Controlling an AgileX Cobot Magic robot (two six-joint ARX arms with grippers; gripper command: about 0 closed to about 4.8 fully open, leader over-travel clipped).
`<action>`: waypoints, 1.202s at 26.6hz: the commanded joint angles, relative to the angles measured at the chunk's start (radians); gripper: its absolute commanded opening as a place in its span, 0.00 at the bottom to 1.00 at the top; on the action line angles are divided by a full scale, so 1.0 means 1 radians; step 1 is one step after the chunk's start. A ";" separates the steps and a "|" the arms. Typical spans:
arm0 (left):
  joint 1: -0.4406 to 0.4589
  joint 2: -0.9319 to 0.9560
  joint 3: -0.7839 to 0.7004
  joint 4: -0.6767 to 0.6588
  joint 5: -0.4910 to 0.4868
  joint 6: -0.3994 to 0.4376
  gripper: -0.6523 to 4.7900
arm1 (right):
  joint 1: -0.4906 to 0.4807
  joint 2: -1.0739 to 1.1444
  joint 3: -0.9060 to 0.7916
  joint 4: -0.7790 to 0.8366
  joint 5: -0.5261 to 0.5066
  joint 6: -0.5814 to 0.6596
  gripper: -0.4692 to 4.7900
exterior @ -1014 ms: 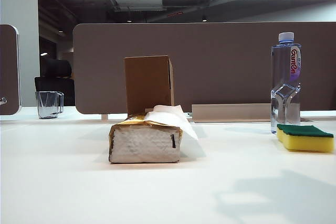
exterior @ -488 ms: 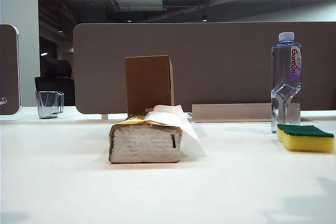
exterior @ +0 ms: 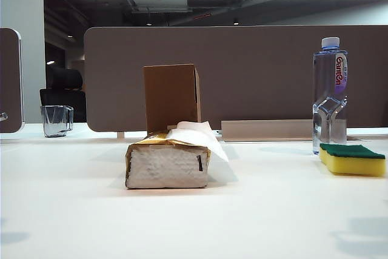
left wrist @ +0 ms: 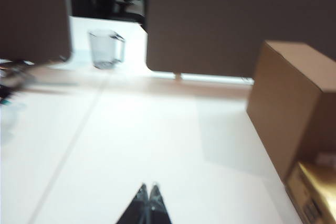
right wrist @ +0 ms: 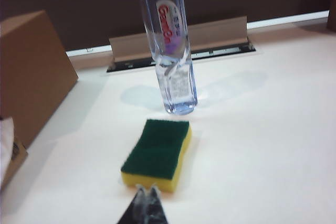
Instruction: Move the sponge from left to right to wipe the table, avoiding obstacles on the table, and finally reaching the bottle of mineral water.
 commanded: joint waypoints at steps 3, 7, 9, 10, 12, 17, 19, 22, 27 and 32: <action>0.000 0.001 -0.053 0.039 0.066 0.033 0.11 | 0.001 0.000 -0.078 0.049 -0.002 -0.017 0.07; 0.000 0.001 -0.088 0.048 0.066 0.082 0.11 | 0.000 0.000 -0.114 0.054 -0.025 -0.100 0.07; 0.000 0.001 -0.102 0.057 0.071 0.091 0.11 | 0.000 0.000 -0.124 0.059 -0.024 -0.103 0.07; 0.000 0.001 -0.109 0.061 0.076 0.092 0.11 | 0.000 0.000 -0.129 0.059 -0.023 -0.108 0.07; 0.000 0.001 -0.123 0.068 0.080 0.096 0.11 | 0.000 0.000 -0.143 0.063 -0.019 -0.123 0.07; 0.000 0.001 -0.167 0.098 0.084 0.114 0.11 | 0.000 0.000 -0.197 0.078 -0.020 -0.132 0.07; 0.000 0.001 -0.180 0.100 0.085 0.114 0.11 | 0.000 0.004 -0.197 0.085 -0.019 -0.144 0.07; 0.000 0.001 -0.198 0.102 0.088 0.113 0.11 | 0.000 0.003 -0.198 0.089 -0.017 -0.165 0.07; 0.000 0.001 -0.213 0.095 0.087 0.114 0.11 | 0.000 0.006 -0.198 0.086 -0.017 -0.164 0.07; 0.000 0.001 -0.213 0.075 0.077 0.113 0.11 | 0.000 0.006 -0.198 0.084 -0.018 -0.149 0.07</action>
